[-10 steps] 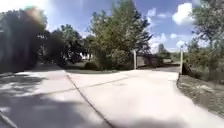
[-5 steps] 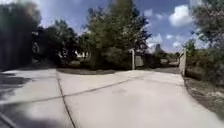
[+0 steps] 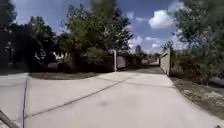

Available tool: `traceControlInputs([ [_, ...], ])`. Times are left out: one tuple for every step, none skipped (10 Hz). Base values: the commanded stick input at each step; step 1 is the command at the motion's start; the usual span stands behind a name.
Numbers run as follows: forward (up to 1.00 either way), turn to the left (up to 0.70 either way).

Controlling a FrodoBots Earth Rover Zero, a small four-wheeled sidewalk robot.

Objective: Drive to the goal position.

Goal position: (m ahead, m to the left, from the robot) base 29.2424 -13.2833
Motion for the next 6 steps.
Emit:
traceControlInputs([
  [0.85, -0.06],
  [0.85, 0.0],
  [0.85, 0.0],
  [0.85, 0.0],
  [0.85, 0.0],
  [0.85, 0.0],
])
